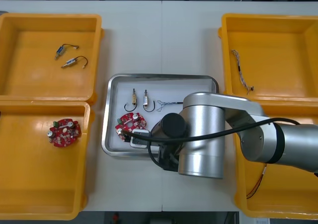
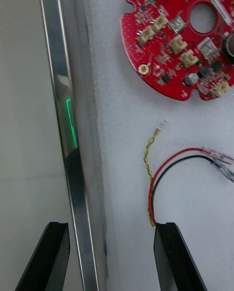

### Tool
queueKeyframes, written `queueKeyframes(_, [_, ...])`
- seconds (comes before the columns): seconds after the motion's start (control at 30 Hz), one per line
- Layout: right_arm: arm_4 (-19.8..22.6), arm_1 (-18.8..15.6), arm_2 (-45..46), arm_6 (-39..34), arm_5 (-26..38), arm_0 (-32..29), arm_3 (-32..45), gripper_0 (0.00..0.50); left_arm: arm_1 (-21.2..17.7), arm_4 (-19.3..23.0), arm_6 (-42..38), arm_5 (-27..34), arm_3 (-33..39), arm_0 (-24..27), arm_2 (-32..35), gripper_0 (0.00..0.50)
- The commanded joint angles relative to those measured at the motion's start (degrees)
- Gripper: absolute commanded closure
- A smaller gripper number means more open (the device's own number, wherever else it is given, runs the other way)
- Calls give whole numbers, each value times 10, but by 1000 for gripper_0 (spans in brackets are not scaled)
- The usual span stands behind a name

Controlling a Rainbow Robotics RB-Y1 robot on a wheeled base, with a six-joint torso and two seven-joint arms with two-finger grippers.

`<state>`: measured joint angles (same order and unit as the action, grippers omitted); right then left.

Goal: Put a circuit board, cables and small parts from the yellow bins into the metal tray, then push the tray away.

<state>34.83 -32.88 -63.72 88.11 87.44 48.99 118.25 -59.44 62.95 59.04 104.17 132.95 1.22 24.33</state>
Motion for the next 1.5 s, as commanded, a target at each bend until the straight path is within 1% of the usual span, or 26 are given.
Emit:
queueKeyframes(0.03, [-28, 26, -33, -7, -7, 14, 1, 0, -28, -5, -26, 4, 14, -8, 17, 0])
queueKeyframes(0.2, [-65, 39, -61, -14, -6, 5, -7, 0, -28, -5, -26, 4, 14, -8, 17, 0])
queueKeyframes(0.4, [-100, 55, -75, -14, -10, -10, -36, 0, -28, -5, -26, 4, 14, -8, 17, 0])
queueKeyframes(0.5, [-111, 63, -80, -14, -18, -15, -51, 0, -28, -5, -26, 4, 14, -8, 17, 0])
queueKeyframes(0.63, [-113, 67, -80, -14, -17, -17, -58, 0, -28, -5, -26, 4, 14, -8, 17, 0])
queueKeyframes(0.67, [-114, 67, -80, -14, -17, -17, -58, 36, -28, -5, -26, 4, 14, -8, 17, 0])
queueKeyframes(0.7, [-114, 67, -80, -13, -16, -17, -58, 96, -28, -5, -26, 4, 14, -8, 17, 0])
queueKeyframes(0.73, [-114, 67, -80, -12, -16, -17, -58, 141, -28, -5, -26, 4, 14, -8, 17, 0])
queueKeyframes(0.77, [-114, 66, -80, -11, -16, -17, -58, 239, -28, -5, -26, 4, 14, -8, 17, 0])
queueKeyframes(0.8, [-114, 67, -80, -12, -16, -17, -58, 322, -28, -5, -26, 4, 14, -8, 17, 0])
queueKeyframes(0.83, [-115, 67, -80, -11, -16, -16, -57, 336, -28, -5, -26, 4, 14, -8, 17, 0])
queueKeyframes(0.87, [-118, 67, -80, -11, -15, -17, -58, 394, -28, -5, -26, 4, 14, -8, 17, 0])
queueKeyframes(0.9, [-122, 66, -80, -11, -16, -17, -56, 465, -28, -5, -26, 4, 14, -8, 17, 0])
queueKeyframes(0.93, [-126, 66, -80, -11, -15, -17, -55, 490, -28, -5, -26, 4, 14, -8, 17, 0])
queueKeyframes(0.97, [-131, 65, -80, -11, -15, -17, -55, 500, -28, -5, -26, 4, 14, -8, 17, 0])
queueKeyframes(1.17, [-158, 59, -80, -9, -16, -16, -54, 500, -28, -5, -26, 4, 14, -8, 17, 0])
queueKeyframes(1.23, [-173, 53, -80, -7, -16, -15, -50, 500, -28, -5, -26, 4, 14, -8, 17, 0])
queueKeyframes(1.5, [-187, 30, -80, -2, -46, 9, -49, 500, -28, -5, -26, 4, 14, -8, 17, 0])
